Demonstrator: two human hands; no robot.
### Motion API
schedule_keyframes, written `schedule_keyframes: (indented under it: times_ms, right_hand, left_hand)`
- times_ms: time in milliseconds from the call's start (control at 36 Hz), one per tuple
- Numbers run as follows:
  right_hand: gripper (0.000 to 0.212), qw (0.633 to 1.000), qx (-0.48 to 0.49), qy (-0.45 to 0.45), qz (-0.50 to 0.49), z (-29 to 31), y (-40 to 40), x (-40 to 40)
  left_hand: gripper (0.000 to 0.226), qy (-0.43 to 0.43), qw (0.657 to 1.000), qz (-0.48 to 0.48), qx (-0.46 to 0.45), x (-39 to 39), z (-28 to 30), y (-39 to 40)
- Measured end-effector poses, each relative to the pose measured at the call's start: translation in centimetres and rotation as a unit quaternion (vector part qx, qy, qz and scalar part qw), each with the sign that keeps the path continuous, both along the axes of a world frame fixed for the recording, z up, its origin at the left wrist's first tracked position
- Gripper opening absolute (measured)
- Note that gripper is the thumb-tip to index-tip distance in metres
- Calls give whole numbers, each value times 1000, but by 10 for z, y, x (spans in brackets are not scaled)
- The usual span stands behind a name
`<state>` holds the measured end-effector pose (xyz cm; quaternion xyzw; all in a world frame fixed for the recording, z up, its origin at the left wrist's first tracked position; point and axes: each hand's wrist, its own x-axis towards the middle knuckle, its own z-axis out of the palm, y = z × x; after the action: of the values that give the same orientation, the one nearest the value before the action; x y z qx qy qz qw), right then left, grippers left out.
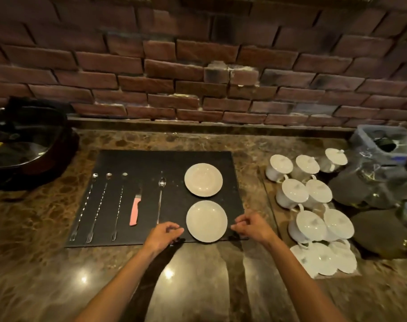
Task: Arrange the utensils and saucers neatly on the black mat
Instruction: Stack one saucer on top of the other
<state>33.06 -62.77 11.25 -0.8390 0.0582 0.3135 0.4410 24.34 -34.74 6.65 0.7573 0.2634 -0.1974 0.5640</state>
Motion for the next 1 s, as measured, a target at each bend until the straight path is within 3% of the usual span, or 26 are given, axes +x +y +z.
schedule_keyframes:
  times_ms: [194,389,583,639,861,1000]
  right_hand:
    - [30,999,-16,40,-16,-32,-2,23]
    - [25,998,-13,52,-39,-60,5,46]
    - [4,998,-7,63,-27,-83,20,62]
    - [11,997,-19,63,-32,-90,22,61]
    - [16,998,-26,46,-41,-98,22,56]
    - [14,997,20,26,-76,-81,23,65]
  left_hand:
    - [50,39,999,13,-26,26,-8,-21]
    - [39,31,998,44,-26,59,-33,-35]
    - [37,24,998,-11,49,79,-54,-27]
    - [39,20,999,-9,50,79,-56,-25]
    - [39,12,1000,17,7,81,-56,-25]
    - [40,-10,997,55,-48,90,-48,-22]
